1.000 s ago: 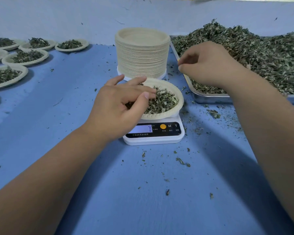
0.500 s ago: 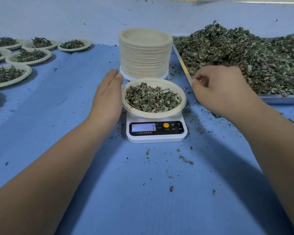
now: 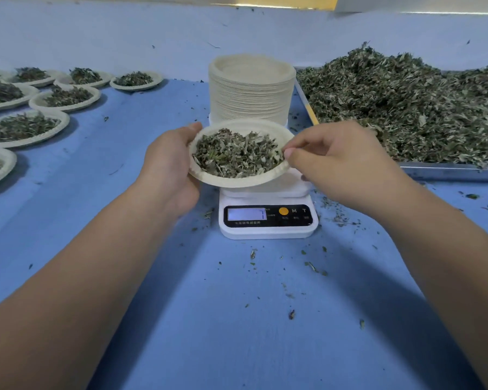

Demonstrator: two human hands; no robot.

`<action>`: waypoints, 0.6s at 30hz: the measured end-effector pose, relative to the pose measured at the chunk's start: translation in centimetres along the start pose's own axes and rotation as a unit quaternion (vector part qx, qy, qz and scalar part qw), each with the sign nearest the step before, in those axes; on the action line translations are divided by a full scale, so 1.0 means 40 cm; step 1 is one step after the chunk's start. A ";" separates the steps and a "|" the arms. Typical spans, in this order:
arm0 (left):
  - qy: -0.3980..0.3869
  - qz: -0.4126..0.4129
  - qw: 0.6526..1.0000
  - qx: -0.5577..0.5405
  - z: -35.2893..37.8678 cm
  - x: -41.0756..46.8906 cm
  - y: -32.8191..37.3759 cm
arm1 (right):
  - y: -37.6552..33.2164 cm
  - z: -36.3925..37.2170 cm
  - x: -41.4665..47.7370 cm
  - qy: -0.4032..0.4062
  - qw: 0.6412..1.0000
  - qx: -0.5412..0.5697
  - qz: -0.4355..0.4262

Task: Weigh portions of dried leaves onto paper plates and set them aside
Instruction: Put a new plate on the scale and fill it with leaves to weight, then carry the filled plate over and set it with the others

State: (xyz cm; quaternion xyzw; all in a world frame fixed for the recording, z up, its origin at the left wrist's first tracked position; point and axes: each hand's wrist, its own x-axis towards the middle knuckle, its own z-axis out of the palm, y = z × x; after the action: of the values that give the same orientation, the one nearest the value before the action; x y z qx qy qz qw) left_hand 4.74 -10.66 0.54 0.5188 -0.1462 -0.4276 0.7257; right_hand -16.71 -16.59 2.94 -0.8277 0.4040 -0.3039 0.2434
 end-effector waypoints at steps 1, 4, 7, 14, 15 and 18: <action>0.000 -0.011 1.000 -0.020 -0.008 0.006 0.014 | -0.013 0.008 -0.001 -0.024 1.000 0.004 -0.007; 0.024 -0.002 0.999 -0.035 -0.034 0.022 0.054 | -0.046 0.046 0.003 -0.101 0.995 -0.014 -0.018; 0.062 0.012 0.998 -0.031 -0.064 0.044 0.093 | -0.079 0.101 0.035 -0.104 0.990 -0.067 -0.061; 0.144 0.059 0.984 -0.086 -0.192 0.138 0.165 | -0.194 0.260 0.182 -0.109 0.984 -0.096 -0.106; 0.161 0.070 0.980 -0.091 -0.215 0.160 0.172 | -0.209 0.289 0.208 -0.112 0.981 -0.108 -0.112; 0.224 0.097 0.969 -0.039 -0.285 0.218 0.180 | -0.244 0.388 0.292 -0.127 0.977 -0.126 -0.118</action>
State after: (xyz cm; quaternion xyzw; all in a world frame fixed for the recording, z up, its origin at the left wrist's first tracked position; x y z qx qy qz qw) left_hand 20.75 -9.55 0.06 0.5559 -0.0123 -0.2337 0.7976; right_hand 4.94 -18.27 2.00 -0.9254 0.3046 -0.1695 0.1486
